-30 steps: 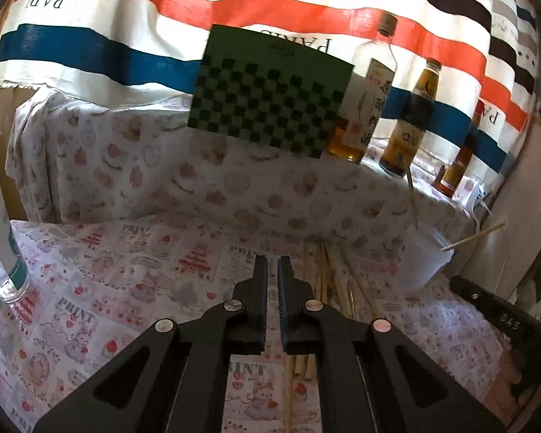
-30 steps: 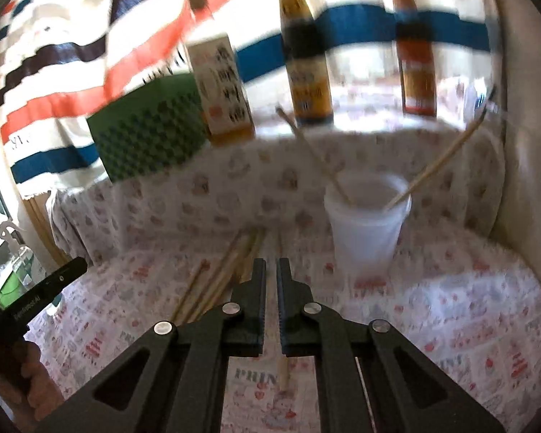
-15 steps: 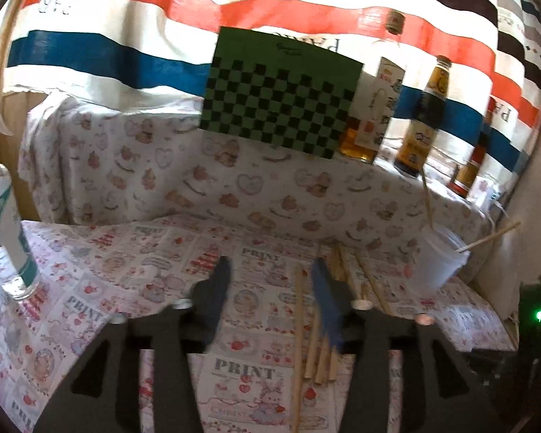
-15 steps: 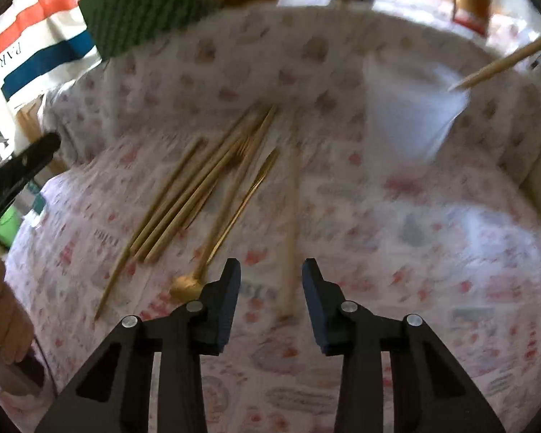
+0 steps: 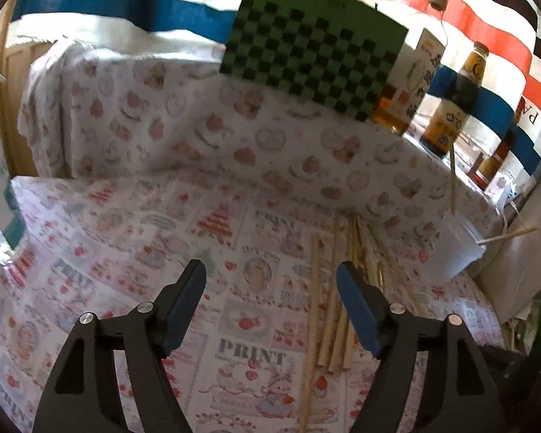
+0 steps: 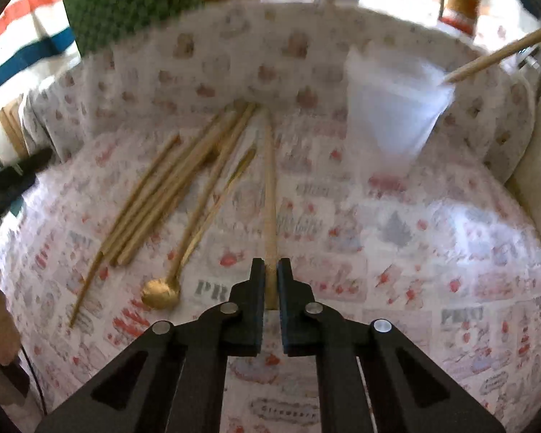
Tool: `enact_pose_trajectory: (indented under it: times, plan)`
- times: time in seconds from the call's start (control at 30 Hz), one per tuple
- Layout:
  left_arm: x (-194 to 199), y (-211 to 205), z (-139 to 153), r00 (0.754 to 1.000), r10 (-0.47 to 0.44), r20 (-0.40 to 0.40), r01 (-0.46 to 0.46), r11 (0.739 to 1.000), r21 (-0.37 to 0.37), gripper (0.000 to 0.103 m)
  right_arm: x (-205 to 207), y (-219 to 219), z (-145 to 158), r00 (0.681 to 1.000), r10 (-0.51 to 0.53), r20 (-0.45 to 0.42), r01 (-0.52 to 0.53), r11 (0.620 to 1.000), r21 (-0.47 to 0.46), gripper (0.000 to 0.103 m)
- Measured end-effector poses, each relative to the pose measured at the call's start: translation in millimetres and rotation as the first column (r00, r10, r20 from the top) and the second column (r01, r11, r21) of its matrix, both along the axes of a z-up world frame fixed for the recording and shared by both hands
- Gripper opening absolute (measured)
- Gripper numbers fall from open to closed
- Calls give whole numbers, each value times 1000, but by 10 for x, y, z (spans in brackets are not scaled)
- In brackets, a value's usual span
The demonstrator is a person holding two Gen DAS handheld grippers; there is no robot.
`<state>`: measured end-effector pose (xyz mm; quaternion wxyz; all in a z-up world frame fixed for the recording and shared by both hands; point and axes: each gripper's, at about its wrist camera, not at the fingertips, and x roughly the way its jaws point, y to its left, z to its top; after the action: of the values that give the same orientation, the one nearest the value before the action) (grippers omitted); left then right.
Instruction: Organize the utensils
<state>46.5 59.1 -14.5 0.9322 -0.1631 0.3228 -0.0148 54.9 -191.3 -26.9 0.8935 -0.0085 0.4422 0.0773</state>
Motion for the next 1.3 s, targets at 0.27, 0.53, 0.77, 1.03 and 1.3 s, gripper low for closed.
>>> enact_pose_trajectory:
  times: [0.27, 0.53, 0.77, 1.03, 1.3]
  plan:
    - [141, -433, -210, 951, -286, -115, 280, 958, -63, 20, -98, -84, 253, 995, 3, 102, -9, 998, 58, 8]
    - [112, -657, -285, 945, -270, -182, 278, 961, 17, 14, -34, -57, 116, 999, -15, 38, 14, 1000, 20, 8]
    - [133, -692, -373, 953, -218, -211, 242, 966, 94, 10, -6, -66, 50, 1000, -22, 11, 22, 1000, 3, 8]
    - [131, -776, -394, 950, -207, -232, 248, 954, 167, 4, 9, -38, 24, 1000, -20, -4, 20, 999, -31, 8]
    - [147, -863, -457, 937, -229, -263, 289, 933, 217, 9, 23, -55, 18, 1000, -26, -1, 25, 999, -37, 8]
